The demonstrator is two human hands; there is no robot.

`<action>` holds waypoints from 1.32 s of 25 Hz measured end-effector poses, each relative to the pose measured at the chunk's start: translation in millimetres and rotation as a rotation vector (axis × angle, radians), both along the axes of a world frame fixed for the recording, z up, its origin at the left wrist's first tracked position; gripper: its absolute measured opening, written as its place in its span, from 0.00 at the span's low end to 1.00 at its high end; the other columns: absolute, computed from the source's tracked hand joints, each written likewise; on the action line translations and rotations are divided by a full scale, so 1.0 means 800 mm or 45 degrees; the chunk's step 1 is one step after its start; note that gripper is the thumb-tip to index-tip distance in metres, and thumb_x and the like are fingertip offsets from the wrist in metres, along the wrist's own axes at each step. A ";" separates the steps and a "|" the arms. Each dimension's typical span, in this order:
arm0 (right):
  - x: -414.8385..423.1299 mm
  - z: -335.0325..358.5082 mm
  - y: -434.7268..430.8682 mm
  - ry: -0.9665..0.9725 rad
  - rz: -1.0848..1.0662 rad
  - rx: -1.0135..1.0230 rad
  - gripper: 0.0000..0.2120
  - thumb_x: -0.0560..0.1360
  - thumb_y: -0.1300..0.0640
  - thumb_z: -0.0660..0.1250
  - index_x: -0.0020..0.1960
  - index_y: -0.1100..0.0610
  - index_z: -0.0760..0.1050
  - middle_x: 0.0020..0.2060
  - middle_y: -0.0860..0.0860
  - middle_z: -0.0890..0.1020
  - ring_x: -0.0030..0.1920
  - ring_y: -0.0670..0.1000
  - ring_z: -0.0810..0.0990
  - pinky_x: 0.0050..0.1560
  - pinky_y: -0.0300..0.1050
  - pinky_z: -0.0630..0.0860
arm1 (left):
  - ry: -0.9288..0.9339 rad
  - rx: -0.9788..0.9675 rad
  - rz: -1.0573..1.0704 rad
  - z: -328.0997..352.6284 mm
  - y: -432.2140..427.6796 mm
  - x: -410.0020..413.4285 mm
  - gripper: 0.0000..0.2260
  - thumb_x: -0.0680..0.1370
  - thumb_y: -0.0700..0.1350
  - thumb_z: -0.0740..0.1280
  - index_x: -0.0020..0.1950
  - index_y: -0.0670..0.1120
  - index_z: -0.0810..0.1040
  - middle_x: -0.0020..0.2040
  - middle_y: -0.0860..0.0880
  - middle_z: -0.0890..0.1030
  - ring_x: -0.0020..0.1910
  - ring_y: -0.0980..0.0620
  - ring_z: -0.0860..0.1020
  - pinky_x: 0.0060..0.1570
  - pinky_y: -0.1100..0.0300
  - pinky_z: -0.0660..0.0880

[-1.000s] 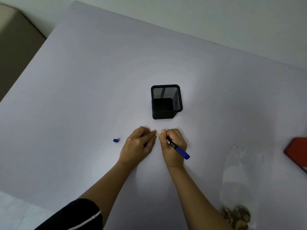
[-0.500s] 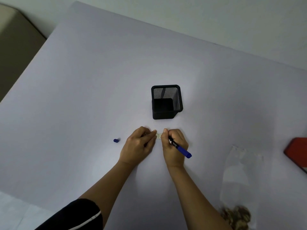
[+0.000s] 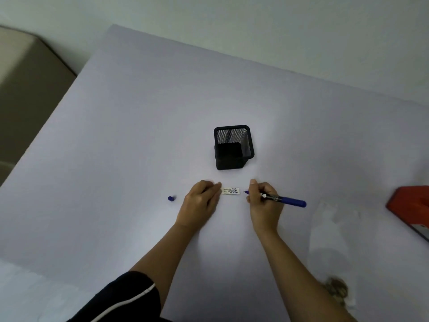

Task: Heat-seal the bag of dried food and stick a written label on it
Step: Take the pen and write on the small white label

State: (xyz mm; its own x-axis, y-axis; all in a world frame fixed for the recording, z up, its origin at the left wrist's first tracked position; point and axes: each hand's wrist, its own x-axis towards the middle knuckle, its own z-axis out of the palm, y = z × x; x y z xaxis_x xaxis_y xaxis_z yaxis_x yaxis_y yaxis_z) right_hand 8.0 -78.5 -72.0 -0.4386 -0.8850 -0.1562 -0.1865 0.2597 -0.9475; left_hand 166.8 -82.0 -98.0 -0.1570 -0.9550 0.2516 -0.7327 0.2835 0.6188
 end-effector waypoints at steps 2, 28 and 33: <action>-0.018 0.017 0.003 -0.073 -0.025 0.052 0.11 0.76 0.53 0.65 0.38 0.58 0.75 0.29 0.52 0.79 0.28 0.41 0.79 0.31 0.31 0.76 | -0.010 -0.022 0.014 0.014 0.002 -0.001 0.12 0.77 0.40 0.64 0.56 0.37 0.81 0.45 0.41 0.81 0.41 0.47 0.79 0.43 0.56 0.77; -0.015 0.171 0.013 -0.552 0.051 0.005 0.11 0.77 0.55 0.64 0.36 0.56 0.71 0.25 0.46 0.79 0.30 0.42 0.79 0.39 0.34 0.78 | 1.294 0.979 0.285 0.211 0.025 -0.019 0.07 0.76 0.35 0.66 0.46 0.45 0.81 0.44 0.45 0.83 0.45 0.50 0.81 0.51 0.62 0.79; -0.012 0.178 0.021 -0.556 0.089 -0.001 0.09 0.76 0.57 0.66 0.37 0.57 0.73 0.26 0.46 0.80 0.31 0.44 0.80 0.38 0.34 0.78 | 1.323 0.935 0.267 0.217 0.029 -0.023 0.07 0.76 0.35 0.67 0.45 0.46 0.82 0.44 0.45 0.84 0.44 0.51 0.81 0.50 0.63 0.79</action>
State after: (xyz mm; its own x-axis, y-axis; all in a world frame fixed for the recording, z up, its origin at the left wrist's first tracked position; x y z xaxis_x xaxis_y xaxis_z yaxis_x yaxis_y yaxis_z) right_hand -1.7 -61.4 70.0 -0.2706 -0.9104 -0.3128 0.2141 0.2599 -0.9416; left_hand 148.4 -58.7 75.7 -0.0366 -0.9034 -0.4273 0.1950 -0.4258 0.8836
